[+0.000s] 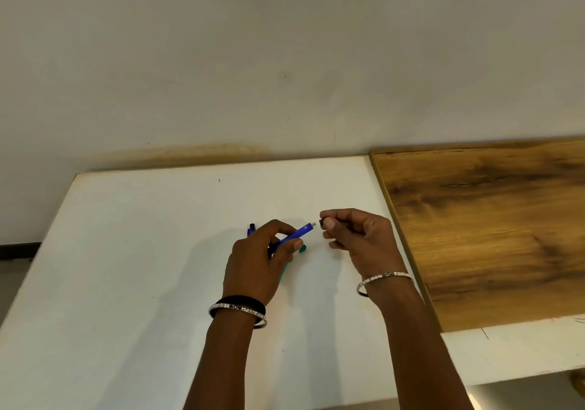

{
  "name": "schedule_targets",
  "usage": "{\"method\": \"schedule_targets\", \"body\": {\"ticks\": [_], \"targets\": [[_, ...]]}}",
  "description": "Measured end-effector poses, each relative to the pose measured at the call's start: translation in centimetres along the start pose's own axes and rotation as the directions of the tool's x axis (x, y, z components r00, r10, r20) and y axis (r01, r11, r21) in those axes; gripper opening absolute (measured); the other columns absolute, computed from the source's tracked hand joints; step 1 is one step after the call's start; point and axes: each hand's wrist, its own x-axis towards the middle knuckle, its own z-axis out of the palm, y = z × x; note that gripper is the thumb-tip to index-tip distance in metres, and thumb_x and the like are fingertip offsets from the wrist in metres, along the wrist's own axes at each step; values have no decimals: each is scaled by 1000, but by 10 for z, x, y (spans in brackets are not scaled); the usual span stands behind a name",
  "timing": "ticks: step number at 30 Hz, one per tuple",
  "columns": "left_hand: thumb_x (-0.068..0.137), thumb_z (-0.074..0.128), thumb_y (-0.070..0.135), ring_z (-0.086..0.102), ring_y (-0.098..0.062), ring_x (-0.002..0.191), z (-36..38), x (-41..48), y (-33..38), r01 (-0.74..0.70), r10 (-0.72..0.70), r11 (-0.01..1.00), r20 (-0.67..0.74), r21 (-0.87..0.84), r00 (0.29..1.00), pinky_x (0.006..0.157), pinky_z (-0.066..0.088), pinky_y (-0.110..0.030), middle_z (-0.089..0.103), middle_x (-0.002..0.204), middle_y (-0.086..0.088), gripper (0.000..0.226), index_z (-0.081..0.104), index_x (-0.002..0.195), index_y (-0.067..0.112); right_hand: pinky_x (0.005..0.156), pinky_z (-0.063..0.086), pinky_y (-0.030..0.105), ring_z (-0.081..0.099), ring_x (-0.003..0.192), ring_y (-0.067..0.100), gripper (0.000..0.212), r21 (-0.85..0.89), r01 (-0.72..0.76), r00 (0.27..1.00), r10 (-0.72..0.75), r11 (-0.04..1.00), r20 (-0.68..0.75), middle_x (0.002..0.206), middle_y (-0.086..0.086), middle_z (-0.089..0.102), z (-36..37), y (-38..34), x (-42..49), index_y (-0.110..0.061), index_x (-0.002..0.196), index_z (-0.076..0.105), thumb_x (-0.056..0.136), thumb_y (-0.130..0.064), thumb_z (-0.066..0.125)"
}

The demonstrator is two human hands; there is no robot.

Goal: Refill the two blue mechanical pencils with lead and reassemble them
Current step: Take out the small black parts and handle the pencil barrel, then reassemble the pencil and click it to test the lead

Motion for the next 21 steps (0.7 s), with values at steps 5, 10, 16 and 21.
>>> {"method": "schedule_targets", "body": {"ticks": [5,10,16,21], "targets": [[85,62,44,60,-1,59,-1,0,1,4,-4,1000,13,-3,1000,56,40,-16,66,64,13,12,65,94,37,67,59,25,71,80,20,15,1,32,998,-32,999,54,88,7,75,4,0,1,-14,98,73,85,-10,68],[85,62,44,64,-4,63,1,0,2,-1,2,1000,24,-12,1000,58,45,-19,70,66,10,11,65,93,37,69,59,27,70,79,22,15,-23,48,997,-47,999,66,87,7,75,4,2,1,-14,97,75,84,-10,69],[85,62,43,63,-6,60,0,-1,2,-9,10,999,19,-34,1000,59,48,-23,70,63,9,7,65,90,38,67,57,24,70,75,14,15,9,26,995,-27,1000,92,84,6,76,4,1,0,-15,95,76,82,-10,71],[85,62,45,64,-5,61,1,0,1,10,-8,997,25,-80,1000,63,50,-26,71,63,9,13,68,92,35,68,57,26,70,80,17,17,38,-19,994,14,999,108,87,6,76,2,-2,-1,-16,98,77,81,-13,72]]}}
